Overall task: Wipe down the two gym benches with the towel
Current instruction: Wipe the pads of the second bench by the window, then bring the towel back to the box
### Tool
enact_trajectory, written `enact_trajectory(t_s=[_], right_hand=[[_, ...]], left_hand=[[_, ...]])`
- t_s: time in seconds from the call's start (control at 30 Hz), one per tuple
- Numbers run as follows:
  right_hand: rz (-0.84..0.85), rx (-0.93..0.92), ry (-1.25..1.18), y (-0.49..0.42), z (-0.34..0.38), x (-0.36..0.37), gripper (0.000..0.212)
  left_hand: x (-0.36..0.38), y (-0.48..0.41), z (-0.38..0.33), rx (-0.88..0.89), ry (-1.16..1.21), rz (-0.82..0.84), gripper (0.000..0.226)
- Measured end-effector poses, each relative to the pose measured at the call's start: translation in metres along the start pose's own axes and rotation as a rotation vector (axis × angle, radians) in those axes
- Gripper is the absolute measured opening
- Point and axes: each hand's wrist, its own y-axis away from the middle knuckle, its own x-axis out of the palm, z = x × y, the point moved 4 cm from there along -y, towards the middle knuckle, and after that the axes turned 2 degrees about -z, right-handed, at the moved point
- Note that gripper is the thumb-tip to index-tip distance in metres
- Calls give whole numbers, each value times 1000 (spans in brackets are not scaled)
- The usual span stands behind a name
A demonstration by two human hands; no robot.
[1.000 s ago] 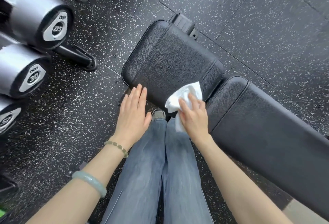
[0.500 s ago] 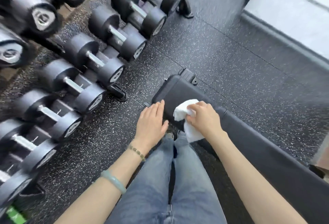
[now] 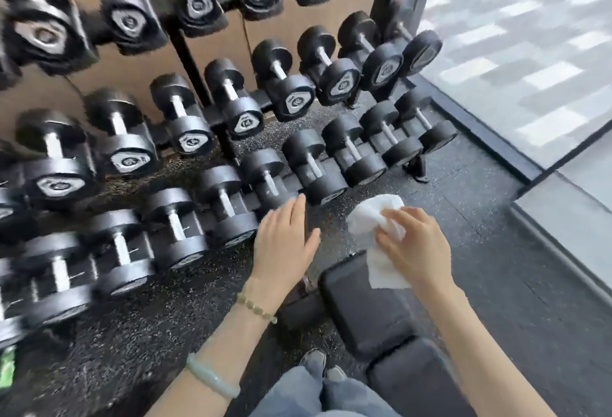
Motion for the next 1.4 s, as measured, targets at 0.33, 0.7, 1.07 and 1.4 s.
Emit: enact_trajectory(t_s=[0.33,0.7,1.07,1.4], right_hand=[[216,-421,-131,23,98,51,30],[537,-859,-272,112,197,117,30],[699,-1164,-355,179,291,152,26],[735,-1355,-422,232,399,227,28]], left_hand=[[-51,118,60,-512,-172,-138,64],[-79,266,80,-1033,-350,-176,63],[-115,339,107,-1358,-506,-266,62],[-128,379,203,-1496,-472,-338,61]])
